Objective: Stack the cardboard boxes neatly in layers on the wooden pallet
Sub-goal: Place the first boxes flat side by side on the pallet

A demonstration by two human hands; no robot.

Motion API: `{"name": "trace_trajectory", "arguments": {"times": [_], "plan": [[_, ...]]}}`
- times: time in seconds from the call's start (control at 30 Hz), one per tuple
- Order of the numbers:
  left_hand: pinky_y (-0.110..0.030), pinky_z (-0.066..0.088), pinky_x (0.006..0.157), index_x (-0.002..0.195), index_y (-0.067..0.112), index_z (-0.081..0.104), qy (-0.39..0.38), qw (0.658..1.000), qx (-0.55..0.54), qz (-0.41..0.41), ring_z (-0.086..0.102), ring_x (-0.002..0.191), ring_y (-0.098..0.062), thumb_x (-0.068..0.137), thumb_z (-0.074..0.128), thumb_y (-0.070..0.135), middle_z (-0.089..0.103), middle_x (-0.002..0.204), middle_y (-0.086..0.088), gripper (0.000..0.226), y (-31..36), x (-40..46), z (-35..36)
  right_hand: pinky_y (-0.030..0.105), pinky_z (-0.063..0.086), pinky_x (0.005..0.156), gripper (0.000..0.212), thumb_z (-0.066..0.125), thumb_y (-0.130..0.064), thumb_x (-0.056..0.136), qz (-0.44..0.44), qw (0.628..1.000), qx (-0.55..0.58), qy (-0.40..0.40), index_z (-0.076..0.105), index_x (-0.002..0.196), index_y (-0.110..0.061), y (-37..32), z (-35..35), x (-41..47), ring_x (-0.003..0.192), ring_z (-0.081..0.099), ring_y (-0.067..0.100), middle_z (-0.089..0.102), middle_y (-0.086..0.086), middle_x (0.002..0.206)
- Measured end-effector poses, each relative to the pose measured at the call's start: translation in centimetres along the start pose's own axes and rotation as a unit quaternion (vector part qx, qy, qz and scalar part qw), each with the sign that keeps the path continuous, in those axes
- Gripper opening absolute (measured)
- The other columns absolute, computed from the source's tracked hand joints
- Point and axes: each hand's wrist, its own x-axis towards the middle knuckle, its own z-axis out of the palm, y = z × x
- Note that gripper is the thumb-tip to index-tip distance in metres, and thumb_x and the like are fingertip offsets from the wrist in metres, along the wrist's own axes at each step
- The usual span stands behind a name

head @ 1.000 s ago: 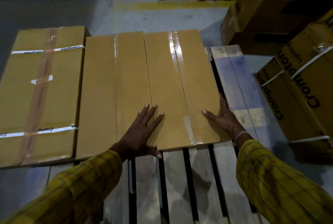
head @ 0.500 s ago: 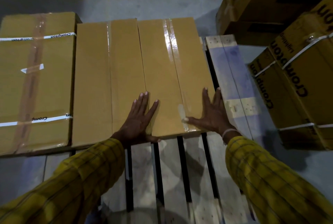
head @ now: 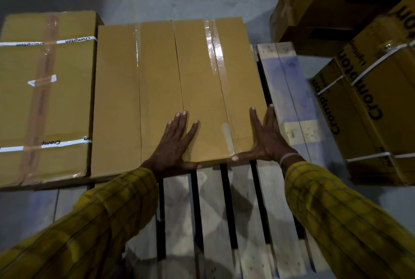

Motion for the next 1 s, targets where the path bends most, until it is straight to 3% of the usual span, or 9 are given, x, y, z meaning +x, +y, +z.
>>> {"name": "trace_trajectory", "arguments": {"times": [0.3,0.47,0.57,0.67,0.77,0.83,0.9,1.0], "plan": [[-0.055,-0.012,0.124,0.164,0.024,-0.014,-0.036,0.999,0.015,-0.007,-0.032,0.152,-0.035,0.073,0.049,0.095,-0.035,0.165,-0.012,0.13,-0.2,-0.1,-0.5,0.053,-0.005,0.122,0.172,0.077,-0.095,0.035,0.022,0.999,-0.026,-0.02,-0.044,0.146,-0.041,-0.7,-0.4,-0.2,0.142,-0.044,0.043,-0.058,0.018,0.146],[-0.061,-0.002,0.125,0.162,0.032,-0.019,-0.115,0.993,0.005,-0.023,-0.029,0.152,-0.036,0.073,0.042,0.097,-0.032,0.166,-0.01,0.125,-0.4,0.1,-4.5,0.061,-0.003,0.125,0.165,0.068,-0.098,0.042,0.038,0.997,-0.047,-0.046,-0.032,0.156,-0.034,-4.9,-2.9,-1.8,0.146,-0.041,0.038,-0.049,0.016,0.155],[-0.057,-0.002,0.127,0.162,0.031,-0.016,-0.059,0.996,-0.045,-0.054,-0.027,0.154,-0.032,0.074,0.028,0.098,-0.03,0.167,-0.007,0.119,1.8,-1.1,-9.2,0.063,-0.003,0.125,0.168,0.045,-0.111,0.027,-0.003,1.0,-0.007,-0.01,-0.027,0.159,-0.034,-8.2,-5.0,-4.3,0.147,-0.04,0.035,-0.046,0.009,0.158],[-0.049,-0.003,0.126,0.163,0.033,-0.011,0.021,0.989,-0.121,-0.079,-0.025,0.155,-0.027,0.074,0.024,0.099,-0.027,0.168,-0.002,0.117,5.2,-4.1,-14.4,0.061,0.001,0.126,0.161,0.05,-0.106,0.036,-0.016,0.999,0.031,0.029,-0.021,0.161,-0.033,-11.8,-7.5,-8.1,0.15,-0.036,0.032,-0.042,0.007,0.162],[-0.042,0.01,0.126,0.163,0.043,-0.006,0.079,0.942,-0.287,-0.158,-0.021,0.156,-0.015,0.08,0.043,0.091,-0.023,0.169,0.011,0.107,9.0,-9.1,-20.5,0.055,0.001,0.127,0.15,0.066,-0.096,0.053,-0.042,0.994,0.083,0.055,-0.019,0.161,-0.036,-16.8,-10.2,-13.5,0.152,-0.033,0.028,-0.04,0.003,0.163],[-0.037,0.016,0.126,0.163,0.041,-0.002,0.133,0.899,-0.352,-0.224,-0.011,0.156,-0.008,0.088,0.052,0.075,-0.015,0.17,0.013,0.098,11.9,-13.3,-25.0,0.051,0.003,0.127,0.14,0.071,-0.087,0.062,-0.081,0.989,0.111,0.056,-0.014,0.162,-0.039,-20.3,-11.9,-17.8,0.154,-0.029,0.025,-0.038,-0.001,0.164],[-0.031,0.015,0.127,0.164,0.034,0.004,0.188,0.862,-0.377,-0.281,0.002,0.157,-0.007,0.096,0.05,0.061,-0.001,0.172,0.01,0.087,14.3,-18.5,-29.2,0.048,0.007,0.126,0.129,0.072,-0.079,0.071,-0.116,0.984,0.126,0.051,-0.008,0.163,-0.038,-24.3,-13.0,-21.8,0.156,-0.024,0.023,-0.034,-0.004,0.166],[-0.031,0.016,0.127,0.164,0.035,0.006,0.238,0.806,-0.419,-0.344,0.01,0.156,-0.003,0.101,0.046,0.057,0.006,0.171,0.014,0.078,17.3,-27.0,-34.3,0.045,0.01,0.126,0.116,0.075,-0.066,0.08,-0.163,0.975,0.146,0.048,0.001,0.165,-0.038,-30.5,-14.1,-27.4,0.158,-0.017,0.021,-0.026,-0.004,0.169]]}}
